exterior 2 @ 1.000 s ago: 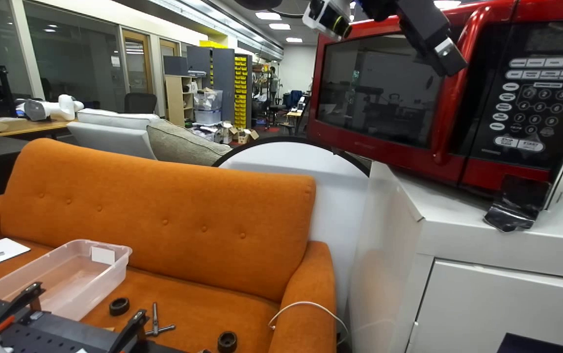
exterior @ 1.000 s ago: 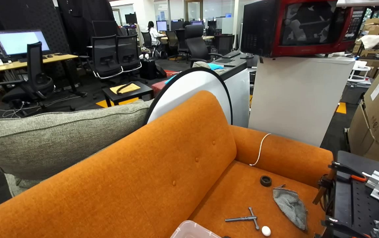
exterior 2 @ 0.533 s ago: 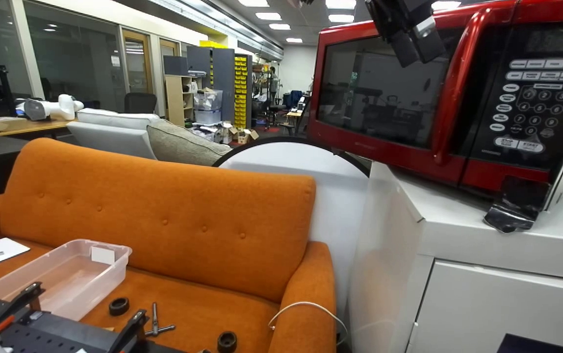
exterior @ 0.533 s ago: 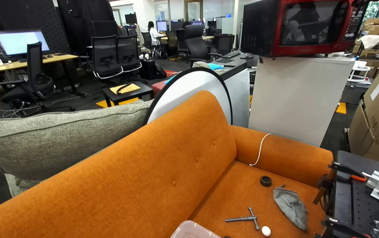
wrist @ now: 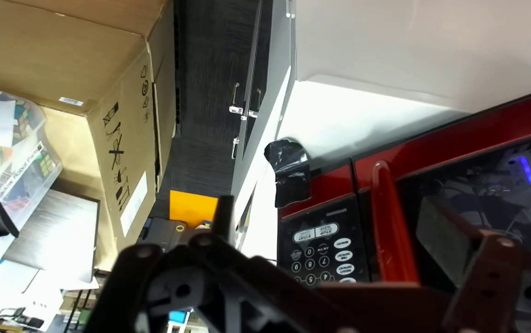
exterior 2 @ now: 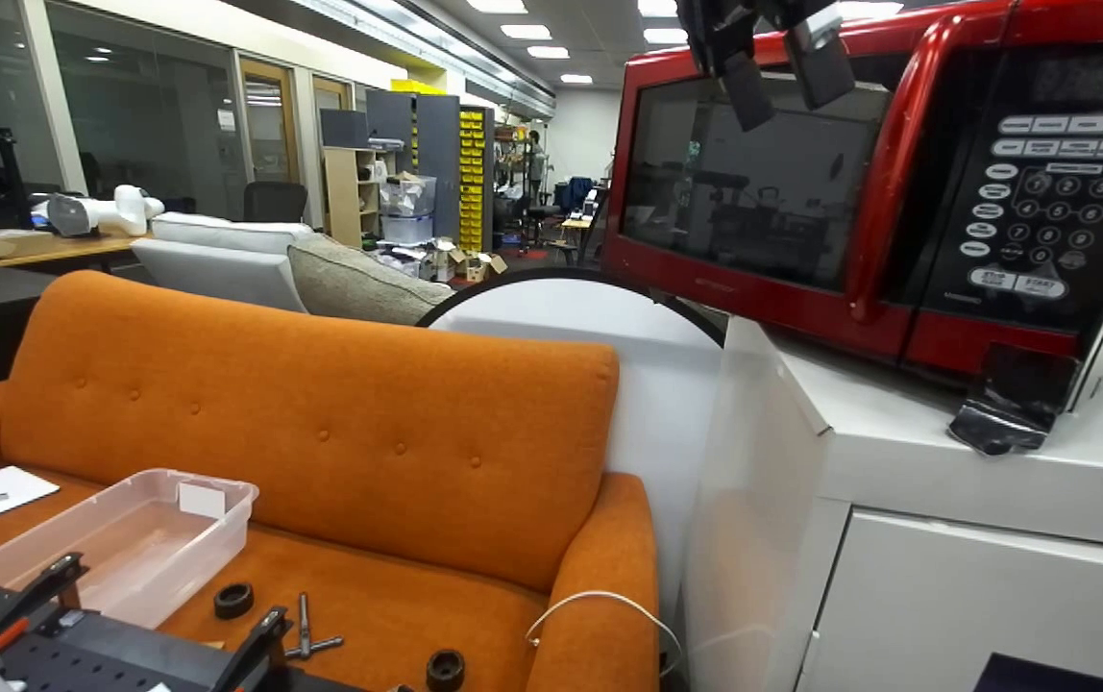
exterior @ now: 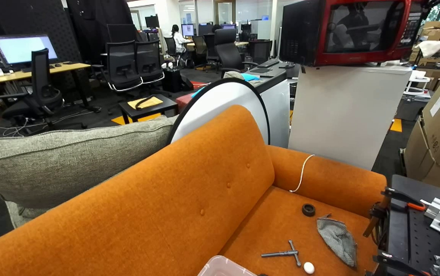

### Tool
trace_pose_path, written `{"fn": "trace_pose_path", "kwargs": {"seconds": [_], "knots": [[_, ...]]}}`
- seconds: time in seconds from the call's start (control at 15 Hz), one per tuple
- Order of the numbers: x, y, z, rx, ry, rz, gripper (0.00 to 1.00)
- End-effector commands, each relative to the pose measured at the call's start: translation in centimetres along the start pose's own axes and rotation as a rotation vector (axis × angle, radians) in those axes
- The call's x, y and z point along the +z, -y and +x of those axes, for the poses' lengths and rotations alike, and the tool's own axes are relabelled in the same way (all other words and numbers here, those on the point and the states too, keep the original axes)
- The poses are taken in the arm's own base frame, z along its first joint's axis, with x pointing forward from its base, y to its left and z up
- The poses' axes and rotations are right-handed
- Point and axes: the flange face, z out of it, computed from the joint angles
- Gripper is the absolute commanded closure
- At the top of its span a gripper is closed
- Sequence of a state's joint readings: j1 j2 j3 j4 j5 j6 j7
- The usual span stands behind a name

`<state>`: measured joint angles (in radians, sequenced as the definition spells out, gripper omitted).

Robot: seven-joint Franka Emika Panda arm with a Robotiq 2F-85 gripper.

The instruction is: Close the microwave door

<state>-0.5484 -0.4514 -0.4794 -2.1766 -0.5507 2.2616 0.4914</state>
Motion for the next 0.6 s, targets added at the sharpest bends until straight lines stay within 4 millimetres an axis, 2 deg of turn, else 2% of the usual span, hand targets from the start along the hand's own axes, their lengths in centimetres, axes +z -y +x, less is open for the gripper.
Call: {"fn": "trace_pose_path", "kwargs": {"seconds": [0.0,0.53], "knots": [[0.05,-0.13,-0.05,-0.015,0.003,-0.002,0.0],[0.06,-0.1,-0.16,-0.028,0.004,-0.003,0.0]]}}
